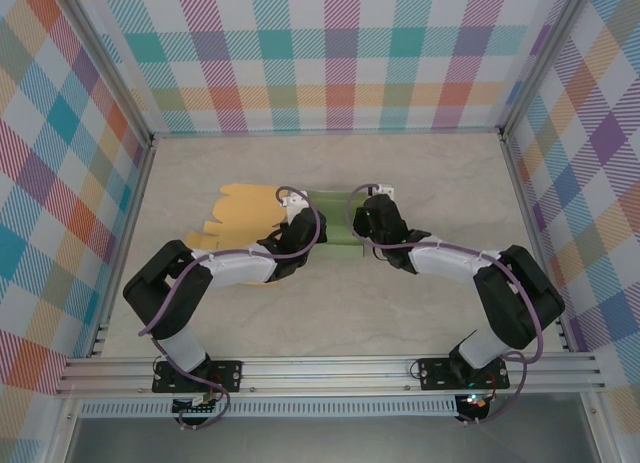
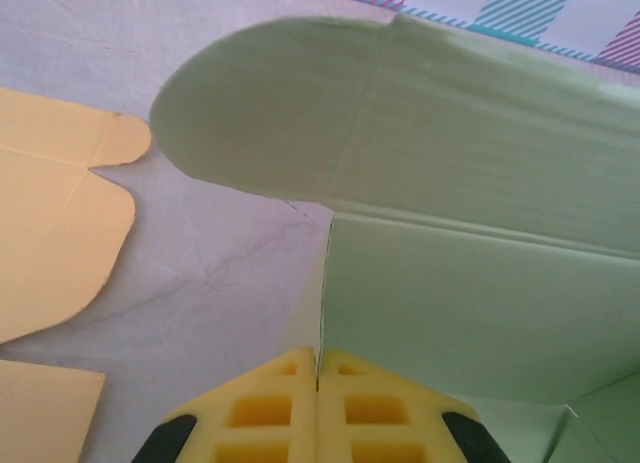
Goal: Fold the paper box
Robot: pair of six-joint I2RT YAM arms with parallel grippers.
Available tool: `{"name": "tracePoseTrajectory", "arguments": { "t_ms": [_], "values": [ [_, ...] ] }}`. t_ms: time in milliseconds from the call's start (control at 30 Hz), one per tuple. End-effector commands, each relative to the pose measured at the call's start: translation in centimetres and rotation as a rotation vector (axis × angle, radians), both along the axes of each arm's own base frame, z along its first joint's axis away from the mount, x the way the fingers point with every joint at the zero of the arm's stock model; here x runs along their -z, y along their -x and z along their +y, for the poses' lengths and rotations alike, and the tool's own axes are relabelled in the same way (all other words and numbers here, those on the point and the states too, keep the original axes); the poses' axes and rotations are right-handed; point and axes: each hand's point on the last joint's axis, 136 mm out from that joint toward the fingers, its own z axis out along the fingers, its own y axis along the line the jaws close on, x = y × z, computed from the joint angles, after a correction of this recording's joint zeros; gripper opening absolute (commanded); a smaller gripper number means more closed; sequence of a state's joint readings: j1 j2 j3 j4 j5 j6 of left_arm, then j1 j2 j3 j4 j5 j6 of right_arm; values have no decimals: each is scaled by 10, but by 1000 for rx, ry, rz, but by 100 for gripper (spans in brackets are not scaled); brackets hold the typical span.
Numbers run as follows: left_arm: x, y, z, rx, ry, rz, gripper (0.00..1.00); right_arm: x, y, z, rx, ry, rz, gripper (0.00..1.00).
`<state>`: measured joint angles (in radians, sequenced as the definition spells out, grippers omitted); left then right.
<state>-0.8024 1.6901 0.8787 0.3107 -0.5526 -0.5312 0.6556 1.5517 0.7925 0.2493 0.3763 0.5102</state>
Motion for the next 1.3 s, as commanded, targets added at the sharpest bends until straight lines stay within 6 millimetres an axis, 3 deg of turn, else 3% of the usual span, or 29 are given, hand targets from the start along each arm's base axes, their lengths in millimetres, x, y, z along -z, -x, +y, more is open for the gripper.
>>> {"name": "tracePoseTrajectory", "arguments": {
  "t_ms": [0, 533, 800, 967, 1100, 1267],
  "values": [
    [2, 8, -16, 37, 45, -9, 0, 8, 11, 11, -19, -44, 8, 13],
    [12, 35, 1, 41, 42, 4, 0, 29, 53, 8, -28, 14, 29, 13],
    [20, 52, 15, 44, 44, -8, 0, 48, 77, 8, -36, 86, 29, 14],
    [24, 61, 24, 46, 41, -25, 0, 45, 89, 12, -36, 113, 0, 17],
    [25, 65, 21, 59, 36, -44, 0, 41, 93, 15, -36, 132, -28, 17],
    [20, 60, 3, 84, 49, -86, 0, 34, 86, 5, 12, 195, -77, 14]
  ]
}}
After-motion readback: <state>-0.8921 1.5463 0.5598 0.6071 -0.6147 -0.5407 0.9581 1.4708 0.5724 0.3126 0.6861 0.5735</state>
